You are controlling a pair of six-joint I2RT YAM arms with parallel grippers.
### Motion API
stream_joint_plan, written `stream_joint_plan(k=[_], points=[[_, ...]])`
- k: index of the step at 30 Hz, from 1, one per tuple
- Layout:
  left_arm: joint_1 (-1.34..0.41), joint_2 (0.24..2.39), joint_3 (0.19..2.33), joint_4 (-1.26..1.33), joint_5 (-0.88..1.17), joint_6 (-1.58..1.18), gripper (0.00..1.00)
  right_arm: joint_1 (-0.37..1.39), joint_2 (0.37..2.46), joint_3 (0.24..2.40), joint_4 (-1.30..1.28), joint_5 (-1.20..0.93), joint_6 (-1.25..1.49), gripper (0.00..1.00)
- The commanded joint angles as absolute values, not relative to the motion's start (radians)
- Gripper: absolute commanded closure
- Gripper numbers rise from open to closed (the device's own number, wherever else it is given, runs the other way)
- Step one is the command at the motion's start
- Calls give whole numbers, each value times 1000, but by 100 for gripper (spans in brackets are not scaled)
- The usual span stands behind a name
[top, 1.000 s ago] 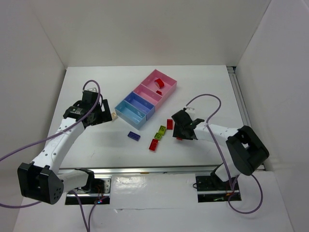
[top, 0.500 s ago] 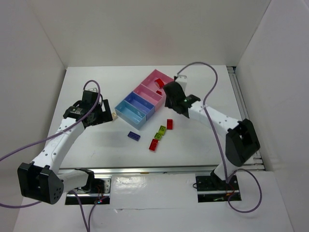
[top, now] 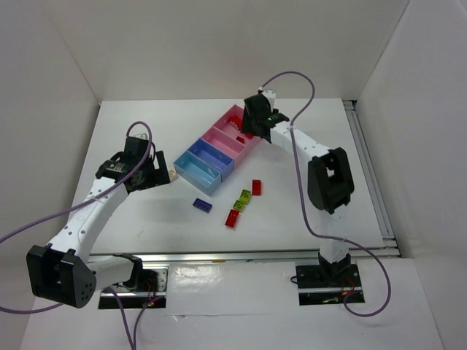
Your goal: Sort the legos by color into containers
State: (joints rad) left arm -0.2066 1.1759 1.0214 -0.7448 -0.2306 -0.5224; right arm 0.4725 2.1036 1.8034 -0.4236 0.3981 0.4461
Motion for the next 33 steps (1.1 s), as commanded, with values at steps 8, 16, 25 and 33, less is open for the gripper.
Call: stream_joint_plan(k=[8, 16, 25, 33], points=[[-210, 1177, 1071, -747, -259, -511, 0, 558, 1479, 1019, -353, 325, 541, 12], [-210, 1177, 1042, -727, -250, -597, 0, 590, 1486, 870, -249, 158, 569, 8], [-210, 1186, 1042, -727, -232, -588, 0, 600, 1673, 997, -215, 209, 551, 12], [-210, 1186, 1042, -727, -232, -578, 0, 618, 1738, 1048, -235, 301, 574, 40]])
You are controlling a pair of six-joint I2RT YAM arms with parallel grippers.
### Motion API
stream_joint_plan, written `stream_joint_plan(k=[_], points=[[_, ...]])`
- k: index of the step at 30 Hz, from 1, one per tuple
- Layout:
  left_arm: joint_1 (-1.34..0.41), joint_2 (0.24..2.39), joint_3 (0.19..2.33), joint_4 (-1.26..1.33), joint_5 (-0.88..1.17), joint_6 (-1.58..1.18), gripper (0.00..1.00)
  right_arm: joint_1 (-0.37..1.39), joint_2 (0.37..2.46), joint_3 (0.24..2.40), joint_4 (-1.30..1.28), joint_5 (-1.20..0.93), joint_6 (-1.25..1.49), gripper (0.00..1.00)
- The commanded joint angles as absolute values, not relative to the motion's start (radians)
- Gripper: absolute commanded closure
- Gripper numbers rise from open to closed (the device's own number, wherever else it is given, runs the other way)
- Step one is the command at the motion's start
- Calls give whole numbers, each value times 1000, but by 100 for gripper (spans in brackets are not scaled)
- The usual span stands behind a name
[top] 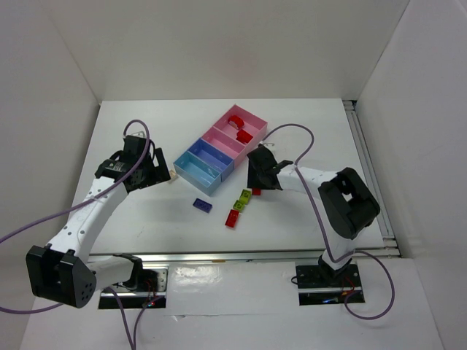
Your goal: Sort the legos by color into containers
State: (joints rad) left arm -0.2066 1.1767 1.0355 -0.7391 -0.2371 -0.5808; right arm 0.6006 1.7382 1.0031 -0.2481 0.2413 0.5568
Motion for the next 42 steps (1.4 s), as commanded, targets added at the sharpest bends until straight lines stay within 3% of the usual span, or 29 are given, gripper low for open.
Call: stream_joint_plan(k=[1, 2, 6, 14, 21, 23, 26, 28, 36, 42], points=[[-210, 1186, 1042, -727, -232, -578, 0, 618, 1729, 1048, -235, 301, 574, 42], [-210, 1186, 1042, -727, -232, -578, 0, 618, 1729, 1039, -235, 301, 574, 50], [-210, 1186, 1032, -727, -232, -578, 0, 618, 1684, 1049, -288, 377, 592, 62], [-210, 1186, 1011, -715, -232, -578, 0, 618, 1589, 1198, -311, 466, 523, 62], [-210, 1177, 1023, -732, -207, -569, 0, 546, 1852, 1503, -250, 476, 440, 62], [-210, 1166, 1023, -744, -218, -569, 0, 522, 1934, 1605, -270, 420, 426, 54], [-210, 1157, 1032, -753, -218, -569, 0, 497, 2084, 1843, -374, 399, 426, 22], [-210, 1157, 1032, -764, -218, -569, 0, 497, 2083, 1916, -413, 409, 426, 20], [-210, 1146, 1042, -773, -236, -569, 0, 572, 1616, 1247, -295, 364, 531, 24], [-210, 1164, 1062, -773, -236, -569, 0, 789, 1378, 919, -390, 319, 767, 20]])
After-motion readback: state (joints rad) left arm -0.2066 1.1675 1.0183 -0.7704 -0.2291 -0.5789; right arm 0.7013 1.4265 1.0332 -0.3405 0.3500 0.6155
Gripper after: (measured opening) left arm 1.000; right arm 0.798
